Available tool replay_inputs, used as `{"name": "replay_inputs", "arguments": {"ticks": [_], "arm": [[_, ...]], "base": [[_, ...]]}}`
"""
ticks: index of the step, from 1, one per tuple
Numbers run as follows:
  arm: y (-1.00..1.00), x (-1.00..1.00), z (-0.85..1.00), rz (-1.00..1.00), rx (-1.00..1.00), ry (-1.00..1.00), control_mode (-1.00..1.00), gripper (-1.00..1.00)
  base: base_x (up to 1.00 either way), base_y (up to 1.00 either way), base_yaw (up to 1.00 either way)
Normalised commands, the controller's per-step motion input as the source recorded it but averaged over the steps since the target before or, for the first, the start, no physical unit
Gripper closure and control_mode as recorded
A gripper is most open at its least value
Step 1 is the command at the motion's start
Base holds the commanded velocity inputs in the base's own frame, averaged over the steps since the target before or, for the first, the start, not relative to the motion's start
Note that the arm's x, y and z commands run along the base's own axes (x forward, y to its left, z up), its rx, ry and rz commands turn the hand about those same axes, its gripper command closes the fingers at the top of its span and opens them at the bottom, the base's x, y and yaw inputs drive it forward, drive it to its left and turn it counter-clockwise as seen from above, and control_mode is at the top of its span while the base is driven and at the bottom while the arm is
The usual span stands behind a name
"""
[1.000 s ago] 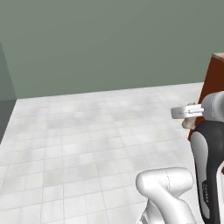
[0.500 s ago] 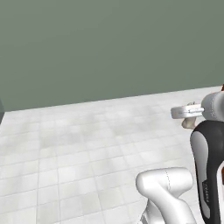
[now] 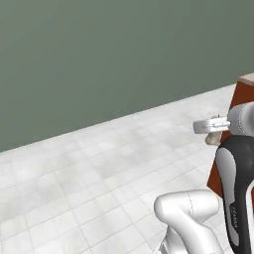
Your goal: Get the candle and the beer from the cabinet and move them to the dining counter.
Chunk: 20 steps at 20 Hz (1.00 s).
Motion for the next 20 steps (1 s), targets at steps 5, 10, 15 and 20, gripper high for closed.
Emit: {"name": "replay_inputs", "arguments": {"ticks": [5, 10, 15, 20], "arm": [[0.00, 0.00, 0.00, 0.00, 0.00, 0.00, 1.00, 1.00], [0.00, 0.00, 0.00, 0.00, 0.00, 0.00, 1.00, 1.00], [0.00, 0.00, 0.00, 0.00, 0.00, 0.00, 1.00, 1.00], [0.00, 0.00, 0.00, 0.00, 0.00, 0.00, 1.00, 1.00]], "base": [[0.58, 0.61, -0.69], [0.51, 0.74, -0.73], [0.50, 0.95, -0.65], [0.48, 1.00, -0.62]]}}
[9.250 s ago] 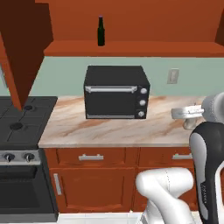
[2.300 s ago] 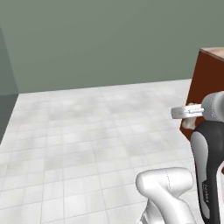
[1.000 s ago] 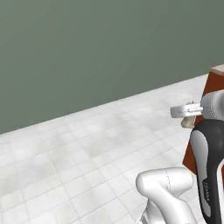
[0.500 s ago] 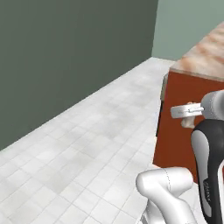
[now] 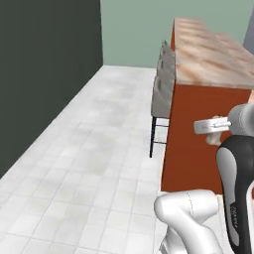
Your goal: Get the candle and the beer from the cabinet and move them to the dining counter.
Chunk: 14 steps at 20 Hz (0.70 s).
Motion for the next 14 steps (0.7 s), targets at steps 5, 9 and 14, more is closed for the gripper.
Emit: {"name": "replay_inputs", "arguments": {"ticks": [5, 9, 14], "arm": [[0.00, 0.00, 0.00, 0.00, 0.00, 0.00, 1.00, 1.00], [0.00, 0.00, 0.00, 0.00, 0.00, 0.00, 1.00, 1.00], [0.00, 0.00, 0.00, 0.00, 0.00, 0.00, 1.00, 1.00]], "base": [[0.52, 1.00, -0.59], [0.61, 1.00, -0.52], [0.64, 1.00, -0.45]]}}
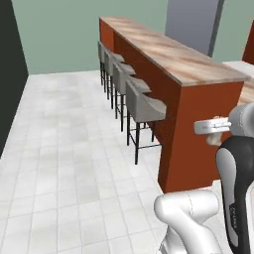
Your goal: Get the candle and the beer from the cabinet and move them to the dining counter.
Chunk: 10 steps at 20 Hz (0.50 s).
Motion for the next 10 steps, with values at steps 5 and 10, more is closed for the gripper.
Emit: {"name": "replay_inputs", "arguments": {"ticks": [5, 10], "arm": [[0.00, 0.00, 0.00, 0.00, 0.00, 0.00, 1.00, 1.00], [0.00, 0.00, 0.00, 0.00, 0.00, 0.00, 1.00, 1.00]], "base": [[0.69, 1.00, -0.42], [0.74, 1.00, -0.40]]}}
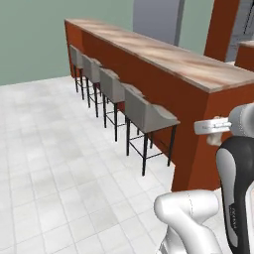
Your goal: Get the candle and the beer from the cabinet and move them to the dining counter.
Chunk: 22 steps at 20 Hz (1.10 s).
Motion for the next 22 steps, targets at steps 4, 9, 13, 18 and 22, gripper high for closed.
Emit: {"name": "replay_inputs", "arguments": {"ticks": [4, 9, 13, 18, 22], "arm": [[0.00, 0.00, 0.00, 0.00, 0.00, 0.00, 1.00, 1.00], [0.00, 0.00, 0.00, 0.00, 0.00, 0.00, 1.00, 1.00], [0.00, 0.00, 0.00, 0.00, 0.00, 0.00, 1.00, 1.00], [0.00, 0.00, 0.00, 0.00, 0.00, 0.00, 1.00, 1.00], [0.00, 0.00, 0.00, 0.00, 0.00, 0.00, 1.00, 1.00]], "base": [[0.80, 1.00, -0.39], [0.75, 1.00, -0.41], [0.68, 1.00, -0.44], [0.48, 1.00, -0.46], [0.53, 1.00, -0.49]]}}
